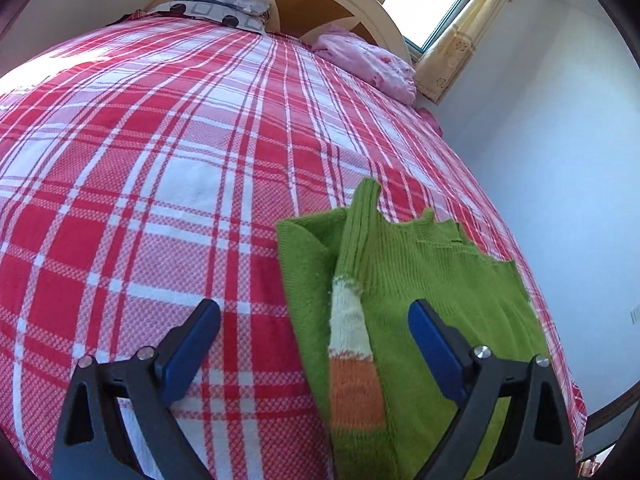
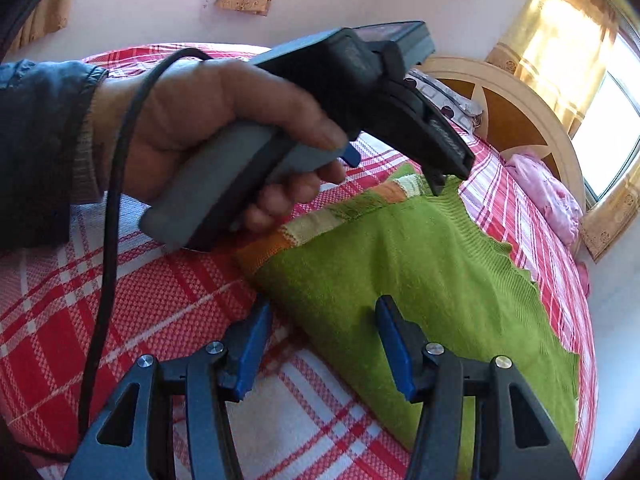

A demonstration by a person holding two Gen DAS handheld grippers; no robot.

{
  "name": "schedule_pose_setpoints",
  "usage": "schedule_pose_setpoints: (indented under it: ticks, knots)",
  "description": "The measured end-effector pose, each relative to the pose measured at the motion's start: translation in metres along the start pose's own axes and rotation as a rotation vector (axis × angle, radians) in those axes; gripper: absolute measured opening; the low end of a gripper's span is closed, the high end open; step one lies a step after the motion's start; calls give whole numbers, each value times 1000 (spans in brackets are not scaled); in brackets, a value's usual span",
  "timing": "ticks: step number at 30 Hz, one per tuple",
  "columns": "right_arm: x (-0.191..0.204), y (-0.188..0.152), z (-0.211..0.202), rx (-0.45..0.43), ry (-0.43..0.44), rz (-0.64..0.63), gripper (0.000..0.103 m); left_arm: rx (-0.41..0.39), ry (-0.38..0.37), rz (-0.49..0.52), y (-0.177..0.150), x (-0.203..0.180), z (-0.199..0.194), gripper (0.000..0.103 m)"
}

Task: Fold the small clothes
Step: 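Close the left gripper on the striped sleeve cuff while the right gripper moves beside it, then lift the cuff with the left gripper while the right gripper grips the sweater body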

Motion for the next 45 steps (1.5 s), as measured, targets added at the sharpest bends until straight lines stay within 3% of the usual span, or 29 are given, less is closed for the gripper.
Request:
schedule_pose_setpoints:
  ticks: [3, 5, 9, 13, 14, 15, 16, 18, 21, 30, 38, 45]
  knots:
    - [1, 3, 3, 5, 0, 2, 55, -5, -24, 15, 8, -5, 7, 94]
    - [1, 6, 7, 7, -3, 2, 55, 7, -29, 31, 11, -8, 13, 82]
    - [2, 7, 10, 4, -22, -11, 55, 22, -16, 73, 12, -15, 23, 78]
    - [5, 6, 8, 0, -34, -21, 55, 32, -35, 77, 11, -15, 27, 48]
    - [5, 6, 8, 0, -33, -21, 54, 36, -62, 67, 11, -14, 27, 30]
    - [5, 6, 7, 0, -28, -19, 48, 44, -87, 55, 10, -14, 29, 21]
    - [6, 7, 7, 1, -14, -22, 43, 57, -111, 29, 9, -11, 30, 19]
    - [11, 7, 7, 7, 1, -36, 20, 58, -137, 6, 9, -10, 30, 19]
    - [12, 7, 4, 4, 10, -34, 11, 68, -172, -35, 8, -6, 29, 18]
    - [-7, 7, -24, -67, 106, 123, 7, 103, -286, -125, 6, -1, 23, 16]
    - [-30, 1, -48, -144, 167, 265, 6, 77, -338, -224, 7, -6, 0, 15]
    - [-78, -3, -68, -202, 198, 418, 6, 49, -338, -269, 23, -35, -16, 15]
Point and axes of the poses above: each gripper's, at about its wrist camera, not at the fingertips, and z roughly the way its jaws point, x to its left, y to its top, the point moved 9 cm from there along z, roughly the way its jaws point, and after that the axes turned 2 degrees about y, right-handed, at the moved point
